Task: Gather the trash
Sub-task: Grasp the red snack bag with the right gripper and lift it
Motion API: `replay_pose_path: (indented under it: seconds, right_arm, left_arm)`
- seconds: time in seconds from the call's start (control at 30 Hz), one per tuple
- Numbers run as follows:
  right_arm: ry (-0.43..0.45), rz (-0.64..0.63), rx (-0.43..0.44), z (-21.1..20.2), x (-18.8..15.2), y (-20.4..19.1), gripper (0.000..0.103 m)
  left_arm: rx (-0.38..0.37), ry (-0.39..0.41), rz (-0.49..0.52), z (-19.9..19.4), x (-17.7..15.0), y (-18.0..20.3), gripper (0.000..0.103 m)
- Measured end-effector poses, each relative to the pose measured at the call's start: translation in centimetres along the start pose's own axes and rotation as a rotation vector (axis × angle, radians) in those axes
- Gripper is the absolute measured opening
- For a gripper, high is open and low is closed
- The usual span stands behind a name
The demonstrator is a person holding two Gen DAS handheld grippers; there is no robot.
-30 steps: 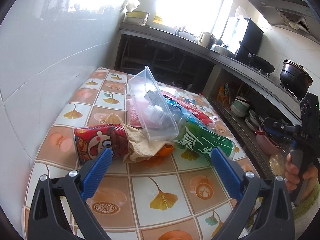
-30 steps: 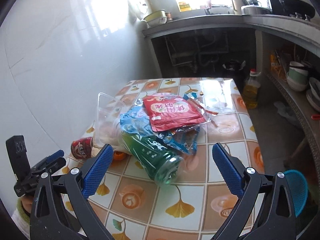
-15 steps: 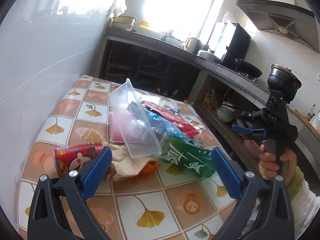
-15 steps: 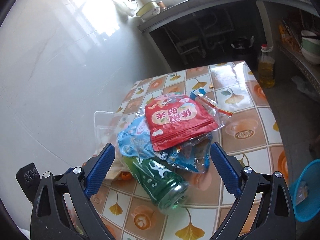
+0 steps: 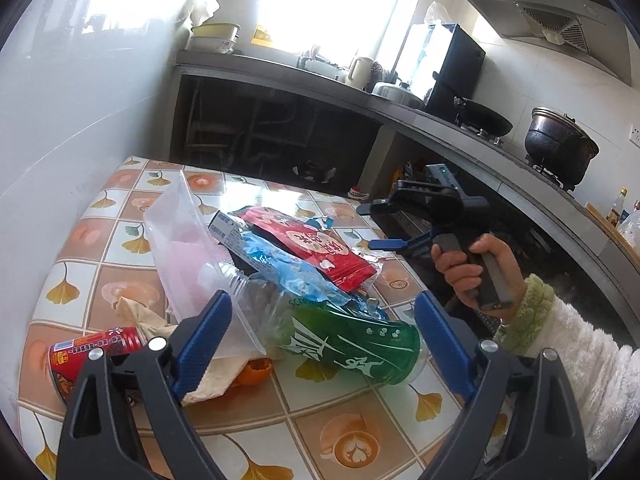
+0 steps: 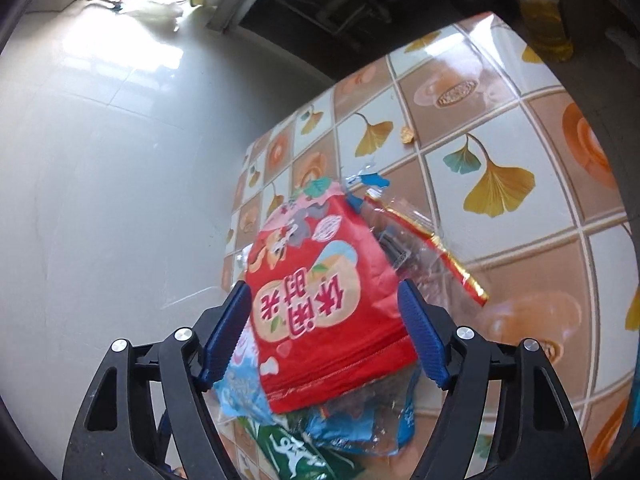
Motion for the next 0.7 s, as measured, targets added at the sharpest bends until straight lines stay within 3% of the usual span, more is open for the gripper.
replay_pose_path:
  seconds: [0.17, 0.57, 0.7]
  right_arm:
    - [-0.148, 0.067, -0.018, 4.0, 0.6, 2.3, 0.057]
    - [-0.265, 0.068, 0.163, 3.2, -0.8, 0.5, 0.046]
    - [-0.301, 0.075, 0.115, 4.3, -1.8, 0.9, 0.046]
  left_arm:
    - [0.016, -0.015, -0.006, 0.5, -0.2, -0.5, 0.085]
    - [0.006, -0.026, -0.012, 0.7, -0.8, -0.7, 0.081]
    - [0.005, -0.023, -0.013, 0.5, -0.8, -0.7, 0.081]
Point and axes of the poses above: each gripper's, at about its wrist camera, not at the fingertips, and z roughly the way its jaws point, y to its right, x to its top, the point moved 7 cm from there along z, roughly the way its jaws point, and after that the axes turned 2 degrees about y, right-handed, at the moved point
